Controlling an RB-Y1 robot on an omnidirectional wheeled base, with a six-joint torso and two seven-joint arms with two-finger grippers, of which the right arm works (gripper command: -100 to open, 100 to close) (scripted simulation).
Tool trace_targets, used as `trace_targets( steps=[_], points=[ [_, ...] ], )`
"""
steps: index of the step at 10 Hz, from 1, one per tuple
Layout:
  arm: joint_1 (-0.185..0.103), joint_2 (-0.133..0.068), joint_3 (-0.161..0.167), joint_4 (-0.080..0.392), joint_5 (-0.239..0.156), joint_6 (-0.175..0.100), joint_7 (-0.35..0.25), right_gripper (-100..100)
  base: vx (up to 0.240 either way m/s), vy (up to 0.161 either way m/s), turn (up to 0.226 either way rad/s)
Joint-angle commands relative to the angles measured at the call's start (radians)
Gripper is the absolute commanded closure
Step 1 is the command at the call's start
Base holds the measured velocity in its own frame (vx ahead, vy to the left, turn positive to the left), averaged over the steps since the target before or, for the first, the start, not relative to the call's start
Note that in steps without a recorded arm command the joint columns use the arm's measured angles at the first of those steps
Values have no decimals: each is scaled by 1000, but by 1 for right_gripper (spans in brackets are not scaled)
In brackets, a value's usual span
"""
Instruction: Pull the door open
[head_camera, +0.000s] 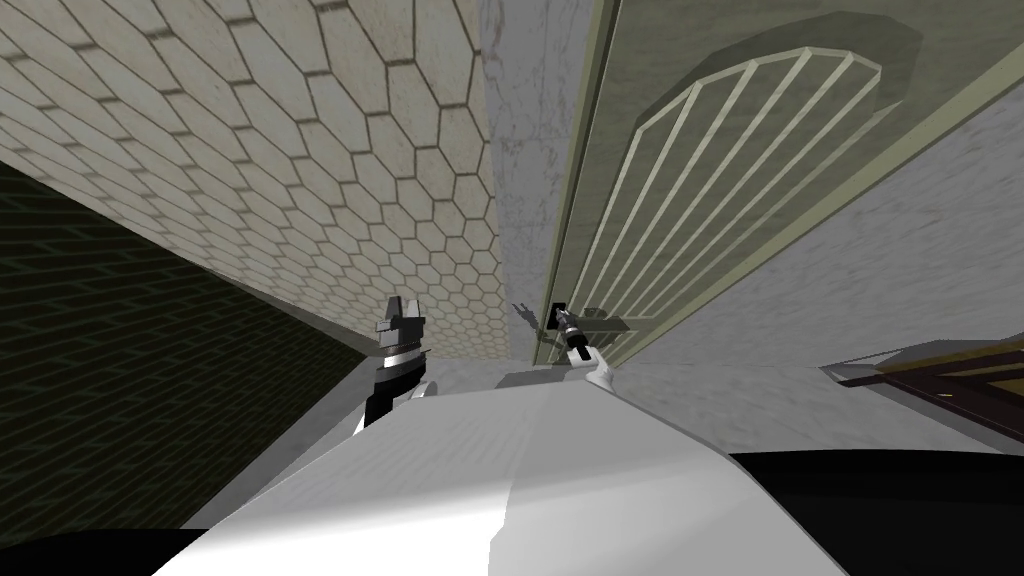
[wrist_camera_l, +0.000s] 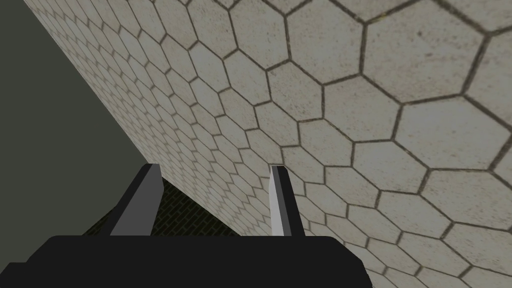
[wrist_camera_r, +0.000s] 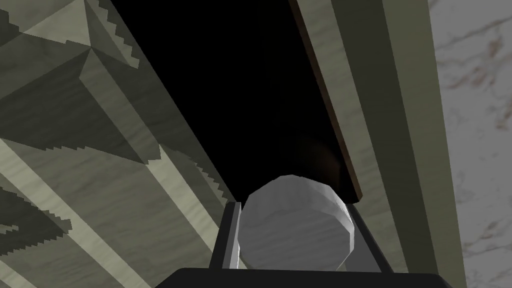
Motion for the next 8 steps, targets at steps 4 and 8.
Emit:
trace_targets(
  steps=[4,8],
  points=[
    [13,-15,26,-5,-90,-9,-122,100,-30,-11,67],
    [23,-29,38,-11,-148,-13,-210,100,-34,-14,50]
  ],
)
